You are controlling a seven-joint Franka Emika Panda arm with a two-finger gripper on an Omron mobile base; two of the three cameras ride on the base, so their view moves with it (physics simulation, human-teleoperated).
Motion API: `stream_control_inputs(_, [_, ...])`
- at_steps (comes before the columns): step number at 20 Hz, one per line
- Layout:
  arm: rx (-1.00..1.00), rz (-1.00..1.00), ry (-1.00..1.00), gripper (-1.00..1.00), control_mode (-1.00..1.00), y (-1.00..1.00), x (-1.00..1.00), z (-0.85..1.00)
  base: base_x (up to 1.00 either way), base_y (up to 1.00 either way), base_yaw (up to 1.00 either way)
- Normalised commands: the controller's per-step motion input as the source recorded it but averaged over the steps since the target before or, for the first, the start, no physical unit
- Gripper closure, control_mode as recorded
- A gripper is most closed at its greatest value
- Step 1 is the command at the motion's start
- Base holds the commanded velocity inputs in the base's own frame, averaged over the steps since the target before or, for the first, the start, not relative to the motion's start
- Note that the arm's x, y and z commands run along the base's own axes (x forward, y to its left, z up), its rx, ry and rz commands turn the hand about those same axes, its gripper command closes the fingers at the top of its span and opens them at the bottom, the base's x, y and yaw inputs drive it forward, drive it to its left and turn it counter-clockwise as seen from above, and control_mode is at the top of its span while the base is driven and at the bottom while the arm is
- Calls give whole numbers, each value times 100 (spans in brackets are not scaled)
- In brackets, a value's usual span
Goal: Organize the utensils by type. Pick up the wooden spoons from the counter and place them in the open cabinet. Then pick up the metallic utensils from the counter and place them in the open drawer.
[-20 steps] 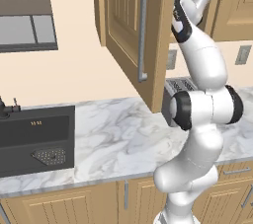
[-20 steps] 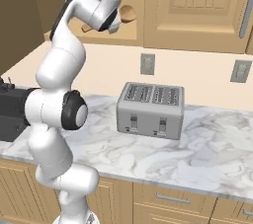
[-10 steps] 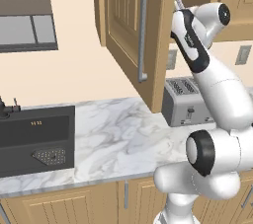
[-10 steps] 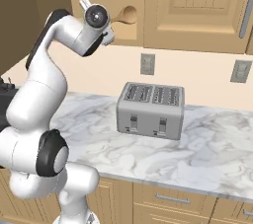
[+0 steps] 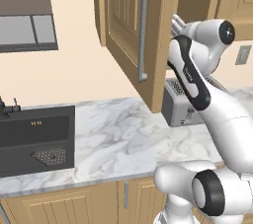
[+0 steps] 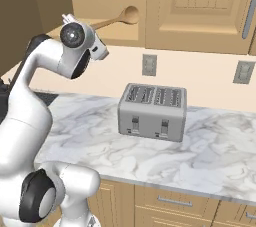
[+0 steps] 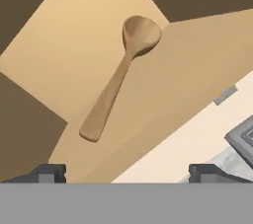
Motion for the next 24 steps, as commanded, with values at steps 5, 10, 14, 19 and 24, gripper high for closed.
stream_control_inputs(5, [-2,0,-6,-100,-100,-36,-100,6,0,0,0])
stream_control_inputs(10, [-12,0,11,-100,-100,-23,-100,-12,0,0,0])
stream_control_inputs(14, [-22,0,38,-100,-100,-3,-98,-36,0,0,0])
stream_control_inputs(19, [-22,1,37,-100,-100,0,-99,-70,0,0,0])
stream_control_inputs(24, [-8,14,20,-100,-100,5,-99,-84,0,0,0])
